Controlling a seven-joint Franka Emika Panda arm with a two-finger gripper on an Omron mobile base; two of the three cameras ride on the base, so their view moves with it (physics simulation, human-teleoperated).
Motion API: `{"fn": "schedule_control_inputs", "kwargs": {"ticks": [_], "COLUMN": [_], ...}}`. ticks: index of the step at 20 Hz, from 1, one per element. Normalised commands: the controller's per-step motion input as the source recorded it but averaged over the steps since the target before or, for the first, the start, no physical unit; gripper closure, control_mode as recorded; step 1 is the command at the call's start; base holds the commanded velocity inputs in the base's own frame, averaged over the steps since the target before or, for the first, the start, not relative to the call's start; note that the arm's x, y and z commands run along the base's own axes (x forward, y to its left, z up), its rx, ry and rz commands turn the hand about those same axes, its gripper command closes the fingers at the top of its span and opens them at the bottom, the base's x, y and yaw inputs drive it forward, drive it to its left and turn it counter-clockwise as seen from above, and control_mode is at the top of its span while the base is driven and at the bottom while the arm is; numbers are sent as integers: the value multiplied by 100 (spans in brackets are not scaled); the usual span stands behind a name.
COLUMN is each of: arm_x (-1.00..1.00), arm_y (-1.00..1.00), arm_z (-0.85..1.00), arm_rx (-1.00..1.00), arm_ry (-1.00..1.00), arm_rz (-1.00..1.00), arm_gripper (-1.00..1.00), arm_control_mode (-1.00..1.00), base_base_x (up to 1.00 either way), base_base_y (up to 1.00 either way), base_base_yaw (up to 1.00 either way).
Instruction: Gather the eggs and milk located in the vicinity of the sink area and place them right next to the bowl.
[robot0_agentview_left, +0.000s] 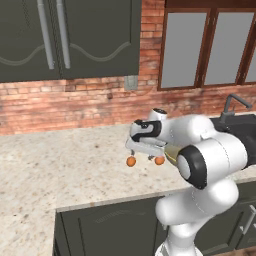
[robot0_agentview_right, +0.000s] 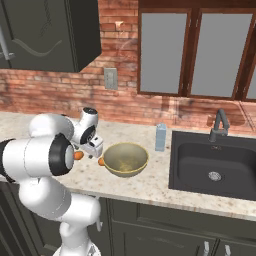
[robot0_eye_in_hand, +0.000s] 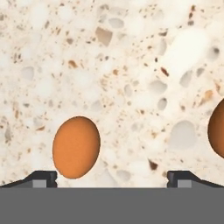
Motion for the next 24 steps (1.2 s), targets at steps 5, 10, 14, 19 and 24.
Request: {"fn": "schedule_control_inputs", "kwargs": {"ticks": [5, 10, 14, 19, 24], "arm_x": [40, 17, -1, -36, -39], "arm_y": [50, 46, 7, 0, -6], "arm_z": [0, 0, 0, 0, 9], "arm_rx": [-5, -10, -11, -14, -6], "arm_ry": [0, 0, 0, 1, 4], "arm_rz": [1, 0, -1, -9, -10], "arm_gripper": [-100, -100, -100, -100, -100], "arm_control_mode": [-100, -100, -100, -100, -100], "base_base_x": [0, 0, 0, 0, 0], "base_base_y": [0, 0, 0, 0, 0], "base_base_yaw": [0, 0, 0, 0, 0]}}
